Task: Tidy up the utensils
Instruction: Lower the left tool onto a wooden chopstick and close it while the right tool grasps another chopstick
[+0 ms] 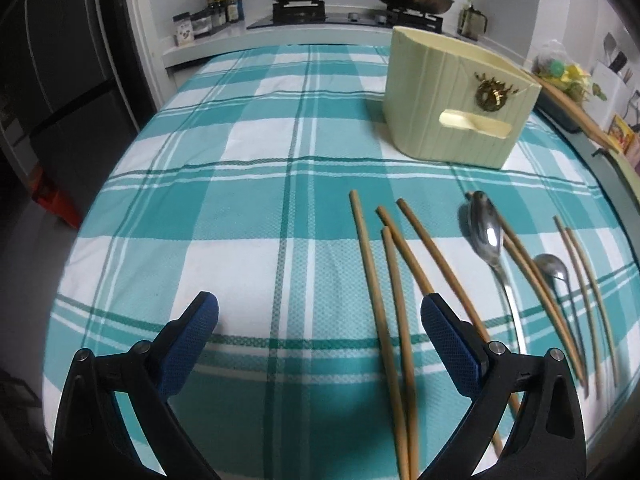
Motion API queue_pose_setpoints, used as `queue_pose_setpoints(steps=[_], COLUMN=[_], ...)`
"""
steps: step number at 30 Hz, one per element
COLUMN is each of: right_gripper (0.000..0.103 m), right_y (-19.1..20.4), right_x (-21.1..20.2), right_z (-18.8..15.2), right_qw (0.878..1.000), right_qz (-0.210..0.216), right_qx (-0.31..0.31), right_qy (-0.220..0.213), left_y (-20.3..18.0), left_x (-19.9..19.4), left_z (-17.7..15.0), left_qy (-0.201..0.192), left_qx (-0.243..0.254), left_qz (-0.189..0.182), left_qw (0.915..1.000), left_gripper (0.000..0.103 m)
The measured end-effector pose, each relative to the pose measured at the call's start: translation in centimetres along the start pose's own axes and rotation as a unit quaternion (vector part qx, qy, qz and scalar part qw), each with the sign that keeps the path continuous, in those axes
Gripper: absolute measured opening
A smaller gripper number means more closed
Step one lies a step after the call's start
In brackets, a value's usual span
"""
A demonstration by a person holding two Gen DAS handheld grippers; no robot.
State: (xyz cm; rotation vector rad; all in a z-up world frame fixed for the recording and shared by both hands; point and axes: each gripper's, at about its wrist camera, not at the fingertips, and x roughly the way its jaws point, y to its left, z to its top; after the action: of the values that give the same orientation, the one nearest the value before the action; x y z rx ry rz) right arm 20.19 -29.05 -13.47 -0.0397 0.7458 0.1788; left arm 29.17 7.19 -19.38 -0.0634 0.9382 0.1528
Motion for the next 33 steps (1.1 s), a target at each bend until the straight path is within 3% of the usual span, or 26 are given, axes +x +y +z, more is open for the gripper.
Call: queue_pose_setpoints(steps=[5,13,16,24,26,29,33], right_gripper=[0.056,0.056,0.056,0.056,0.047,0.046,0.046], right_y=[0.3,-0.4,-0.6,0.0,0.1,0.3,0.2], right_x=[1.3,4.4,6.0,10.6,11.8,12.4,12.9], right_z=[0.0,1.0,0.9,-0.6,-1.2,-1.3,-0.8], right_qw=[1.000,0.999,0.997,0.987,0.983,0.981,0.979], right_qz=[0.003,0.006,0.012,0.023,0.015,0.012,0.020], right_qx=[-0.007,-0.014,-0.018,-0.048,-0.063,-0.081,-0.086], right_qy=[0.012,0.046,0.068,0.154,0.174,0.173,0.181], left_y=[0.0,0.0,0.6,0.7,0.8,1.6,2.6], left_x=[2.4,4.3,3.9,1.5,1.0,0.7,1.2], left_z=[0.6,0.1,-0.4,-2.5,-3.0,-3.3,-2.8], left_qy=[0.008,0.028,0.032,0.034,0.039,0.051,0.064], left_qx=[0.001,0.010,0.005,0.053,0.068,0.080,0.083], left_qz=[0.031,0.032,0.008,-0.026,-0.028,-0.037,-0.032], left_qw=[0.9995,0.9991,0.9994,0.9977,0.9965,0.9948,0.9940], left_gripper=[0.100,0.097,0.084,0.025,0.020,0.024,0.051])
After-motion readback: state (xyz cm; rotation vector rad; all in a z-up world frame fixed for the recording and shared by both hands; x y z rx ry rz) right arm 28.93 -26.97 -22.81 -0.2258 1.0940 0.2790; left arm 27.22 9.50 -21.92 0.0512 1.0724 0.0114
